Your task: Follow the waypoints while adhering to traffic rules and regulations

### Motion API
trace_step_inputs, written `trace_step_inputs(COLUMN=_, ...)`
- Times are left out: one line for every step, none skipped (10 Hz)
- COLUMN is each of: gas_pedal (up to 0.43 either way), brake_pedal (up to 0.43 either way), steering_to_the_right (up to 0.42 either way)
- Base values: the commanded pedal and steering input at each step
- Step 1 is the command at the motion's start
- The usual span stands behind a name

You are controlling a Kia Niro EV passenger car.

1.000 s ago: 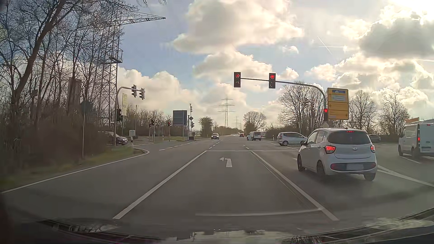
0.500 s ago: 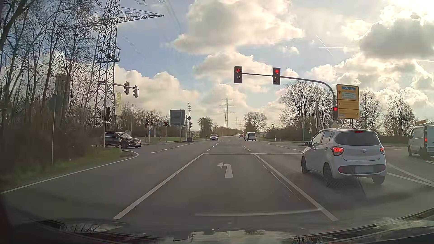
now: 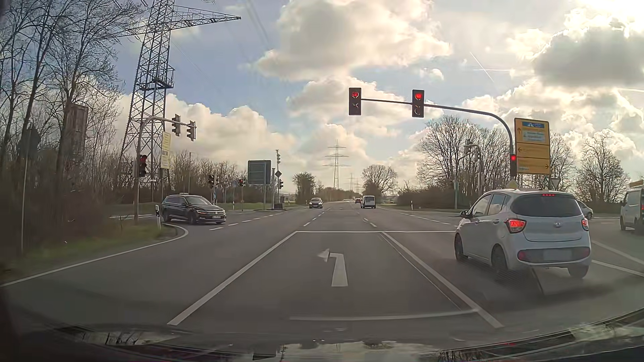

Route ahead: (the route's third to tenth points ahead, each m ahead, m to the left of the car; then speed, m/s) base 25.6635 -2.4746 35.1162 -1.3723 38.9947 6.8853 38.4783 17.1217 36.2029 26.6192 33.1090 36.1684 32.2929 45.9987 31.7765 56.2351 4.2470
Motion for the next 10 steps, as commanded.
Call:
trace_step_inputs(gas_pedal=0.000, brake_pedal=0.000, steering_to_the_right=0.000)
trace_step_inputs(gas_pedal=0.000, brake_pedal=0.000, steering_to_the_right=0.000)
trace_step_inputs(gas_pedal=0.000, brake_pedal=0.000, steering_to_the_right=0.000)
trace_step_inputs(gas_pedal=0.000, brake_pedal=0.000, steering_to_the_right=0.000)
trace_step_inputs(gas_pedal=0.000, brake_pedal=0.000, steering_to_the_right=0.000)
trace_step_inputs(gas_pedal=0.000, brake_pedal=0.000, steering_to_the_right=0.000)
trace_step_inputs(gas_pedal=0.000, brake_pedal=0.000, steering_to_the_right=-0.001)
trace_step_inputs(gas_pedal=0.000, brake_pedal=0.000, steering_to_the_right=-0.001)
trace_step_inputs(gas_pedal=0.000, brake_pedal=0.000, steering_to_the_right=0.000)
trace_step_inputs(gas_pedal=0.000, brake_pedal=0.000, steering_to_the_right=-0.001)
